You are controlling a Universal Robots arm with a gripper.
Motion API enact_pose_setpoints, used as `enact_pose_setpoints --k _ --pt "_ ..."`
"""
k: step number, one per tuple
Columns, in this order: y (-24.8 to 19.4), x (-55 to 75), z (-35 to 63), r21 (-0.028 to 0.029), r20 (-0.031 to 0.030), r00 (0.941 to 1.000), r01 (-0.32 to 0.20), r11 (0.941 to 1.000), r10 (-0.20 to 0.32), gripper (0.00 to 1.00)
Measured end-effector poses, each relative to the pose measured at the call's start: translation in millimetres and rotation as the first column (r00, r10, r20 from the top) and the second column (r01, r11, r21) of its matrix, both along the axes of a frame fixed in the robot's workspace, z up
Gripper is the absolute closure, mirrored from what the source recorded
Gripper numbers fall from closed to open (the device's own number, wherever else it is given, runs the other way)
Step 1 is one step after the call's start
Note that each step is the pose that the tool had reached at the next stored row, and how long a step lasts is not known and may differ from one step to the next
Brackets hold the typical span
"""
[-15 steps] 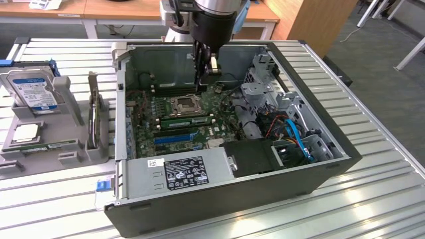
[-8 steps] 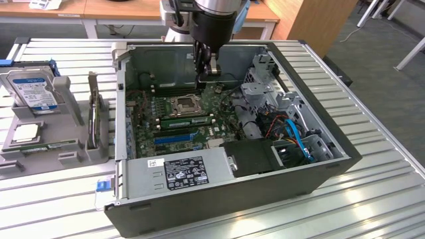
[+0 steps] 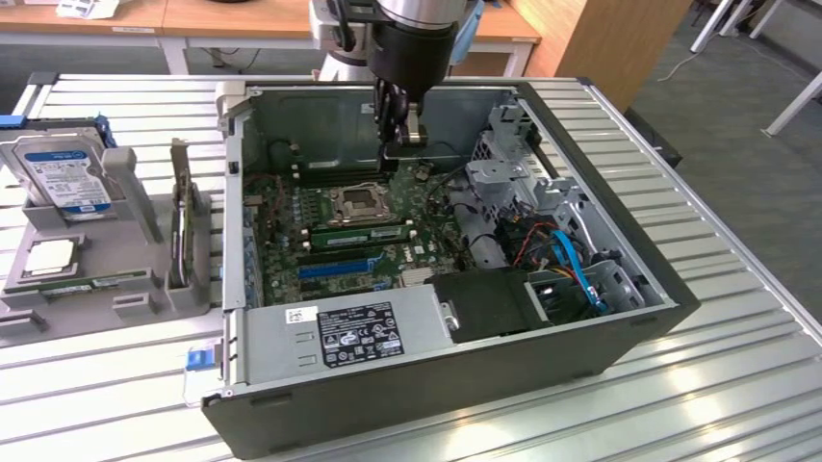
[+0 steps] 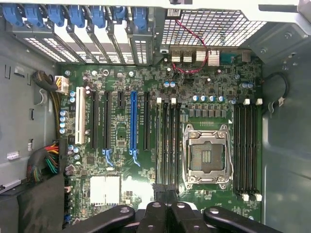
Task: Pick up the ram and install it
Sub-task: 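Press down the ram until it locks into place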
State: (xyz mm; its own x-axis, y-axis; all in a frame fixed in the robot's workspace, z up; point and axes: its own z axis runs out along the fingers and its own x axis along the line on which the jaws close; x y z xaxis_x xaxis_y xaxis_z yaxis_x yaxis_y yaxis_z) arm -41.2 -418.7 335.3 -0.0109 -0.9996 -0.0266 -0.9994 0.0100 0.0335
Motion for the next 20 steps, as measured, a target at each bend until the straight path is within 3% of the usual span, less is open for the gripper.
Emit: enact_pose_setpoints --k 10,20 --pt "0.0 21.1 0.0 0.0 -0.0008 1.0 -0.003 1.0 0.003 0.9" --pt "0.1 33.9 0.0 0.0 -0.0009 1.0 -0.006 1.0 0.006 0.9"
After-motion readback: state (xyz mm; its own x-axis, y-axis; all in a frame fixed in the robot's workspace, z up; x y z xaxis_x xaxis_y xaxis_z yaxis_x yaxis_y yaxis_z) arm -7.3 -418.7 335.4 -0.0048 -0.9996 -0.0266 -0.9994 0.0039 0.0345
